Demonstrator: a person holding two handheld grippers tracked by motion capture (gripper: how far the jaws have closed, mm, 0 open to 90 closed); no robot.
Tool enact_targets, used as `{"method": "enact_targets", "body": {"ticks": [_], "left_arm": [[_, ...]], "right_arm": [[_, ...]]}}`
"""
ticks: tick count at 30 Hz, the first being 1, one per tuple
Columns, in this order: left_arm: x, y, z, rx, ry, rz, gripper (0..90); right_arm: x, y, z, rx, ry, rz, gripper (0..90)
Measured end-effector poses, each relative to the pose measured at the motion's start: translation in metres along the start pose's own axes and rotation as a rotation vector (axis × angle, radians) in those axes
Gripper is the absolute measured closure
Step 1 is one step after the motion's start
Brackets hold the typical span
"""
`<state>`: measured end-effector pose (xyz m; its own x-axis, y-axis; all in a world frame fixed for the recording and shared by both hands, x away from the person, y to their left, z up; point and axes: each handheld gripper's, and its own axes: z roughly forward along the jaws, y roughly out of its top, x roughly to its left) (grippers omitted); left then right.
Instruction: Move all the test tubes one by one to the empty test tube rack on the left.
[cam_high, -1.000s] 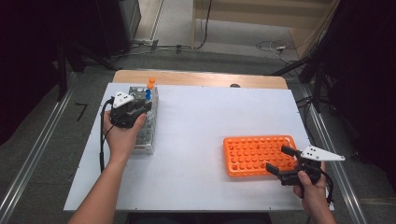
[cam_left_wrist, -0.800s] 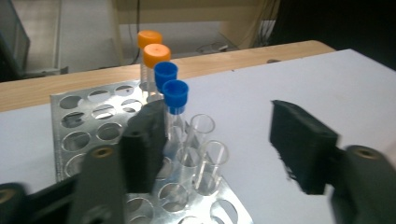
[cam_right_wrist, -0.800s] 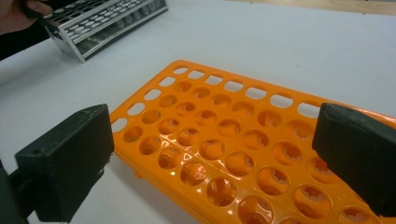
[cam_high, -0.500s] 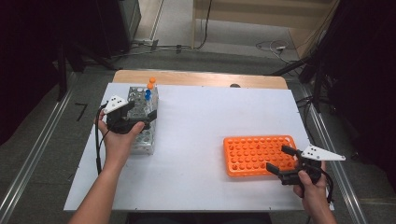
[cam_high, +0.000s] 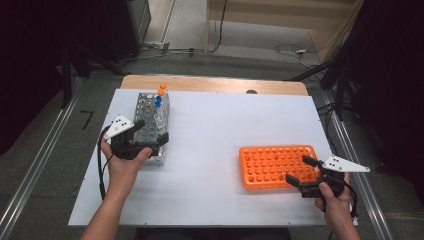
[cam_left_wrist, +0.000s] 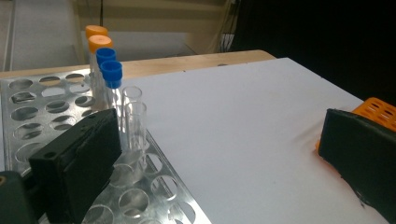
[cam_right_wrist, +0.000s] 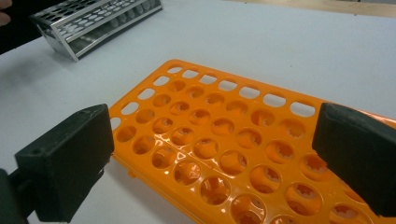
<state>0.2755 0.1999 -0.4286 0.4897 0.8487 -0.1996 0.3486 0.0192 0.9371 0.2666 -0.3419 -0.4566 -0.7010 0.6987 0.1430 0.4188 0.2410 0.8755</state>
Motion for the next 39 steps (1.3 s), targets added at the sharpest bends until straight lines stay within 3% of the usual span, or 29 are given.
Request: {"method": "enact_targets", "body": {"ticks": [10, 21, 39], "left_arm": [[-0.016, -0.019, -0.019, -0.008, -0.032, 0.026, 0.0], [-0.027, -0.035, -0.040, -0.012, -0.048, 0.025, 0.0], [-0.020, -0.057, -0.075, -0.015, -0.017, 0.022, 0.0]], "right_arm": [[-0.003, -0.001, 0.000, 0.003, -0.013, -0.006, 0.0], [-0.005, -0.003, -0.001, 0.005, -0.022, -0.010, 0.0], [-0.018, -0.007, -0.003, -0.003, -0.040, 0.001, 0.0]]}}
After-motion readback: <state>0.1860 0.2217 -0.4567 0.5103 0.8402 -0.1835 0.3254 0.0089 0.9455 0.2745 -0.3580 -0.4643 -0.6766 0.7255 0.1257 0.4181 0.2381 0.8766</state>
